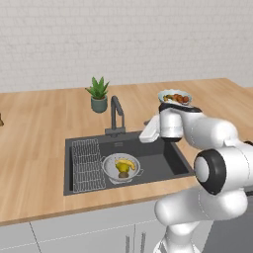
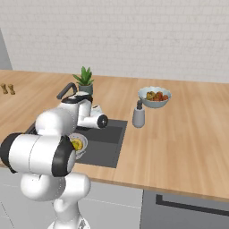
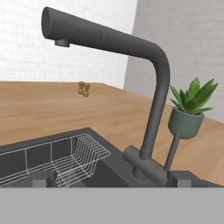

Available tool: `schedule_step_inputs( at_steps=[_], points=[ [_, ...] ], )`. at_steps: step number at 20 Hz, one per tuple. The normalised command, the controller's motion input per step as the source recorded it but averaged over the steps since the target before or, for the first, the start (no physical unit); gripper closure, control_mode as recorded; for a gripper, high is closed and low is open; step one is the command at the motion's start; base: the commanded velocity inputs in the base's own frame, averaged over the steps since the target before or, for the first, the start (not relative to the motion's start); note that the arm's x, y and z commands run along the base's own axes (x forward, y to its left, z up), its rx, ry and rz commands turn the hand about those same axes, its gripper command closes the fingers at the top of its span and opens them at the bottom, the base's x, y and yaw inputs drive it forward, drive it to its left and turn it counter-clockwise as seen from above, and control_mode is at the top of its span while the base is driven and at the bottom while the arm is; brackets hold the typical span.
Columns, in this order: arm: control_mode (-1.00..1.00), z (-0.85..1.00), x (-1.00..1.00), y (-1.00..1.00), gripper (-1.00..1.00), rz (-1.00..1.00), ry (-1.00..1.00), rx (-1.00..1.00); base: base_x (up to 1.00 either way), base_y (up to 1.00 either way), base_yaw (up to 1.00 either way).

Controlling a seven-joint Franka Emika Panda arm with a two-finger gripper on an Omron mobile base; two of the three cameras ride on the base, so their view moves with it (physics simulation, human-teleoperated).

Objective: Put the colander in the sink, put the kiwi, pear, banana in the colander, and turn on the sink faucet and pour water over the colander.

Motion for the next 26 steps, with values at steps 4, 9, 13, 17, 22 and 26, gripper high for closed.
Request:
schedule_step_inputs(
  at_steps=[4,9,13,17,22,26],
  points=[
    [-1.00,0.00,0.26,0.00,-1.00,0.00,-0.02,0.05,0.00,0.00,0.00],
    [-1.00,0.05,0.32,0.02,-1.00,0.00,-0.06,0.00,0.00,0.00,0.00],
    [-1.00,0.04,0.29,0.00,-1.00,0.00,-0.03,0.00,0.00,0.00,0.00],
    [-1.00,0.00,0.20,0.00,-1.00,0.00,-0.02,0.00,0.00,0.00,0.00],
    [-1.00,0.00,0.25,0.04,-1.00,0.00,-0.01,0.01,0.00,0.00,0.00],
    [-1.00,0.00,0.33,0.12,-1.00,0.00,0.00,0.02,0.00,0.00,0.00]
  ],
)
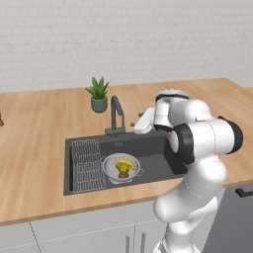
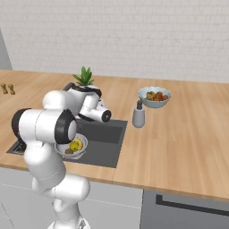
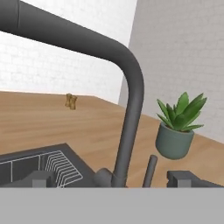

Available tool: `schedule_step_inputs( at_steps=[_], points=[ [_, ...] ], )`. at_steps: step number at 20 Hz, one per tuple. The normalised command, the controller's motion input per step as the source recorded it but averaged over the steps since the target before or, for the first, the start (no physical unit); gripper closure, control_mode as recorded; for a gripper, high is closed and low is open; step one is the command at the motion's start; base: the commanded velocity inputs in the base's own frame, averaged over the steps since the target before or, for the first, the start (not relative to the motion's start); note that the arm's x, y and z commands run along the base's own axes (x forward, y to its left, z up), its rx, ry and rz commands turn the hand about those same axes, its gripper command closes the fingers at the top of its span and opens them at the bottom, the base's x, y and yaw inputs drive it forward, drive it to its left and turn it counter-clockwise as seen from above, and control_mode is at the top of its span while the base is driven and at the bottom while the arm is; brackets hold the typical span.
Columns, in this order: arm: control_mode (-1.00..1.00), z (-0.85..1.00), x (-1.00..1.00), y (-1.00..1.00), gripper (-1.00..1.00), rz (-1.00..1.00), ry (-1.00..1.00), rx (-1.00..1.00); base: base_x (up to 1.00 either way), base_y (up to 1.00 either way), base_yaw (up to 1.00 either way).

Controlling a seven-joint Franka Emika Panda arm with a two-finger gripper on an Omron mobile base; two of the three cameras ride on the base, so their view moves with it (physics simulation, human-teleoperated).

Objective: Put the colander in the sink, put the kiwi, pear, banana in the colander, and turn on the sink faucet and pour water over the colander.

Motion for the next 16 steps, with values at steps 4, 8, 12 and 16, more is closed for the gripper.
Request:
schedule_step_inputs(
  at_steps=[4,8,12,16],
  points=[
    [-1.00,-0.09,0.24,0.21,-1.00,0.00,-0.05,0.01,0.00,0.00,0.00],
    [-1.00,-0.23,0.23,0.13,-1.00,0.00,-0.03,0.02,0.00,0.00,0.00],
    [-1.00,-0.27,0.35,0.03,-1.00,0.00,-0.01,0.03,0.00,0.00,0.00],
    [-1.00,-0.14,0.44,0.00,-1.00,0.00,0.00,0.00,0.00,0.00,0.00]
  ],
)
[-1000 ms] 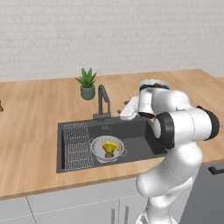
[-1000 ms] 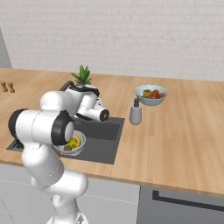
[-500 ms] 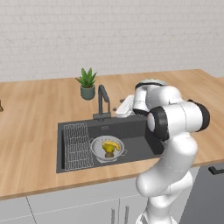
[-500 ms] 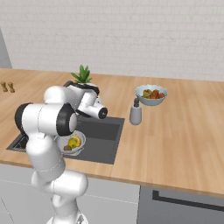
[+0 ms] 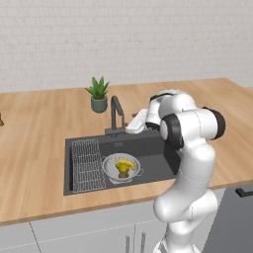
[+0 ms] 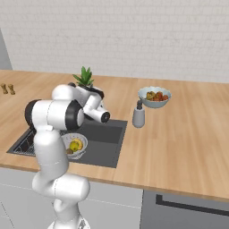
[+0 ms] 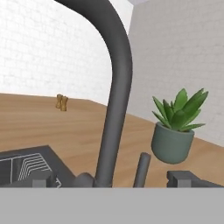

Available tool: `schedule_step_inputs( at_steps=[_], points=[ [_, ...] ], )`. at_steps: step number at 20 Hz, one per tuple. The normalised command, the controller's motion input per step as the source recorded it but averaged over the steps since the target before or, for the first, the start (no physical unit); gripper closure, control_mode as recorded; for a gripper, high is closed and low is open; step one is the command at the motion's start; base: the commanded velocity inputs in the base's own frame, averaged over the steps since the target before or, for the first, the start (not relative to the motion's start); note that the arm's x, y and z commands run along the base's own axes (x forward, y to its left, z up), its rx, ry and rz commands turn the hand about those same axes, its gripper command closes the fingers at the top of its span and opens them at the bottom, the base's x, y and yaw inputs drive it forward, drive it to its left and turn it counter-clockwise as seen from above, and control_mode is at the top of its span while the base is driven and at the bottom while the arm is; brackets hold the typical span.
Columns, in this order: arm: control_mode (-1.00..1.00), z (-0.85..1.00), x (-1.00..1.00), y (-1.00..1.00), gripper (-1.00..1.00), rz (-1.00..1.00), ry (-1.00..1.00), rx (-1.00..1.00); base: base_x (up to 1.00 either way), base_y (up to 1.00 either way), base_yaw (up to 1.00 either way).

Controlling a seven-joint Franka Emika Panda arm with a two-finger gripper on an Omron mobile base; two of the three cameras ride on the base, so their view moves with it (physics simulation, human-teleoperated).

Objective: Put the colander in the sink, put the kiwi, pear, banana in the colander, and turn on the sink faucet and pour water over the colander.

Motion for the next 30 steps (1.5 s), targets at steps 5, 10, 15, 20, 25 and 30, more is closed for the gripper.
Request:
schedule_step_inputs(
  at_steps=[5,10,15,20,25,30],
  points=[
    [-1.00,-0.11,0.41,0.00,-1.00,0.00,0.00,0.00,0.00,0.00,0.00],
    [-1.00,-0.12,0.26,0.03,-1.00,0.00,0.00,0.00,0.00,0.00,0.00],
    [-1.00,-0.09,0.20,0.17,-1.00,0.00,0.00,0.00,0.00,0.00,0.00],
    [-1.00,-0.07,0.29,0.15,-1.00,0.00,0.00,0.00,0.00,0.00,0.00],
    [-1.00,-0.11,0.24,0.00,-1.00,0.00,0.00,0.00,0.00,0.00,0.00],
    [-1.00,-0.11,0.24,-0.01,-1.00,0.00,0.00,0.00,0.00,0.00,0.00]
  ],
)
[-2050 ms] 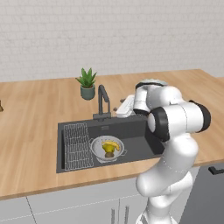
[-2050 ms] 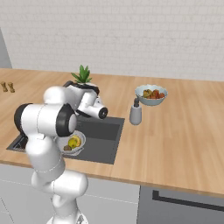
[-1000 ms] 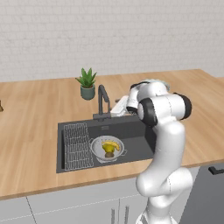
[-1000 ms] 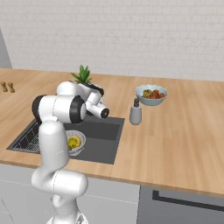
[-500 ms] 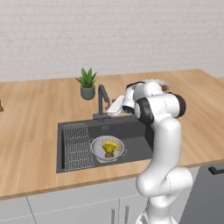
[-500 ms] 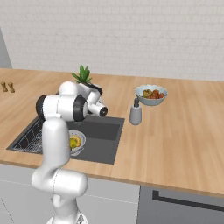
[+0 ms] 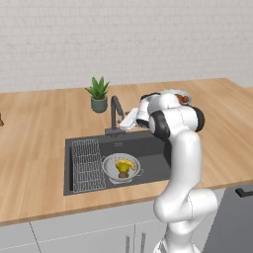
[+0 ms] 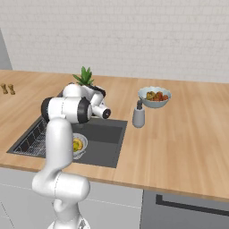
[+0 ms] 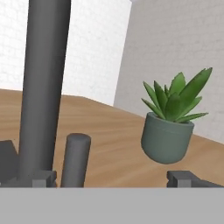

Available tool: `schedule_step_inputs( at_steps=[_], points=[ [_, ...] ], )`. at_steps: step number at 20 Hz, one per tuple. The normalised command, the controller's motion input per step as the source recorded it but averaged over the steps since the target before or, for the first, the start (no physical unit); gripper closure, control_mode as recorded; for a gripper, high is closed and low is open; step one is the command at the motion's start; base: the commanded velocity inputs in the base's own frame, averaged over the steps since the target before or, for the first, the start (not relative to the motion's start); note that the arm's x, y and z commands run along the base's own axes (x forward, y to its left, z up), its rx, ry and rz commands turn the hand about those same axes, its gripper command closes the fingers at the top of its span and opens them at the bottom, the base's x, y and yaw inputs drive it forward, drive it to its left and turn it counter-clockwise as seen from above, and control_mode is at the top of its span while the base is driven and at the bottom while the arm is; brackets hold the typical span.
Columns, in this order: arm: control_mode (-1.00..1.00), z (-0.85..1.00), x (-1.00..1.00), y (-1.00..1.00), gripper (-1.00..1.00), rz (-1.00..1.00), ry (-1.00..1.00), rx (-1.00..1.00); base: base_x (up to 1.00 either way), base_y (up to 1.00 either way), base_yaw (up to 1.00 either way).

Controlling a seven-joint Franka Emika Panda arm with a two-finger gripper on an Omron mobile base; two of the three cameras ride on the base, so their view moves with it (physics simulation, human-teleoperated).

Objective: Put the colander in the sink, put the kiwi, pear, banana in the colander, and turn on the sink faucet and pour water over the colander.

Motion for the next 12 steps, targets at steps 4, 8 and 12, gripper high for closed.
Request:
schedule_step_inputs(
  at_steps=[4,8,12],
  points=[
    [-1.00,-0.07,0.22,0.00,-1.00,0.00,0.00,0.00,0.00,0.00,0.00],
    [-1.00,0.00,0.10,0.05,-1.00,0.00,0.00,0.00,0.00,0.00,0.00],
    [-1.00,0.00,0.03,0.12,1.00,0.00,0.00,0.00,0.00,0.00,0.00]
  ],
)
